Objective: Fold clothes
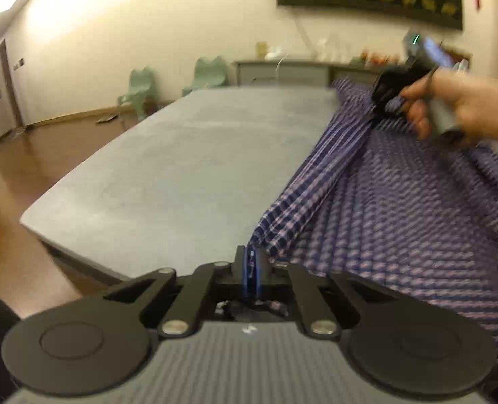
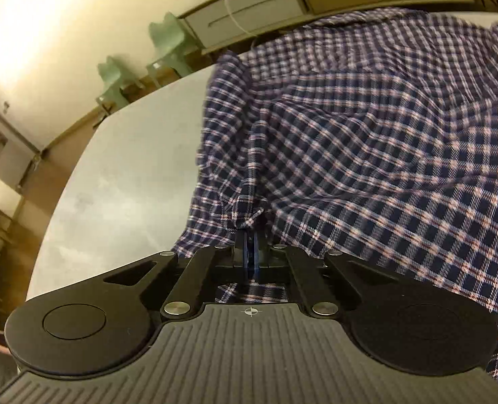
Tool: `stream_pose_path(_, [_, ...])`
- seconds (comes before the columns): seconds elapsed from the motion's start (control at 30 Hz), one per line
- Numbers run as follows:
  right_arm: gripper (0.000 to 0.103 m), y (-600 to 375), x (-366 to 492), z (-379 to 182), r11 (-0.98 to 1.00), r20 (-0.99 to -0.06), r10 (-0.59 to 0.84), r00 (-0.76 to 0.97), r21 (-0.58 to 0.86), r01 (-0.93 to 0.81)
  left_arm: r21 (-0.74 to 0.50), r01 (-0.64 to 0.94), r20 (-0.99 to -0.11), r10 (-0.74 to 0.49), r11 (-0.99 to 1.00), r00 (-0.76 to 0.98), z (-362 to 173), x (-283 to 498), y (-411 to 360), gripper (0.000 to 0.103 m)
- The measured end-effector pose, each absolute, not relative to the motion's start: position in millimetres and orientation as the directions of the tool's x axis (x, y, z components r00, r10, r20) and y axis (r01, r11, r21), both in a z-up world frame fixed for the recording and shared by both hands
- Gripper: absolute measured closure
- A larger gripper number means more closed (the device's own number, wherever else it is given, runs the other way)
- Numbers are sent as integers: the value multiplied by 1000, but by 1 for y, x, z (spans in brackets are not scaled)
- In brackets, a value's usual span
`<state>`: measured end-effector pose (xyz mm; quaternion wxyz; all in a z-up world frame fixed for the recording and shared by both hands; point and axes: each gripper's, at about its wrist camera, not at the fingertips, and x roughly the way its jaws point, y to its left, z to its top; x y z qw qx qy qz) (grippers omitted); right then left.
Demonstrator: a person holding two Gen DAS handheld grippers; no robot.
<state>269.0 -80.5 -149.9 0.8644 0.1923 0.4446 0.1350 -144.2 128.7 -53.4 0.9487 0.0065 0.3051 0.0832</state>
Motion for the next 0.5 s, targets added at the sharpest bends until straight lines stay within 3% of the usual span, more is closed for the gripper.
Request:
stream_pose_path(0.1, [86,-81,260,-135,889,-708,409,576,453,-75,6,-142,-510,125,990,851,-39,-157,132,89])
stream_pose_path(0.27, [85,-82,231,-96,913,-637,378,672,378,-155,2,-76,-446,69,997,892,-30,-155,129,88])
stream_pose_path(0.33, [85,-74,224,-96,918,-652,390,650,333,-216,-31,-27,-482,9,999,876,-31,-132,130,87])
stream_pose_path(0.43, [85,-58,234,-114,938,-757,338,560,223,-265,-76,-5,-599,-42,997,800,-49,-101,136,86])
stream_pose_path(0.5, [89,-58,239,-114,943,-783,296,547,150,-296,-91,-1,-669,-60,996,741,-62,-86,140,90])
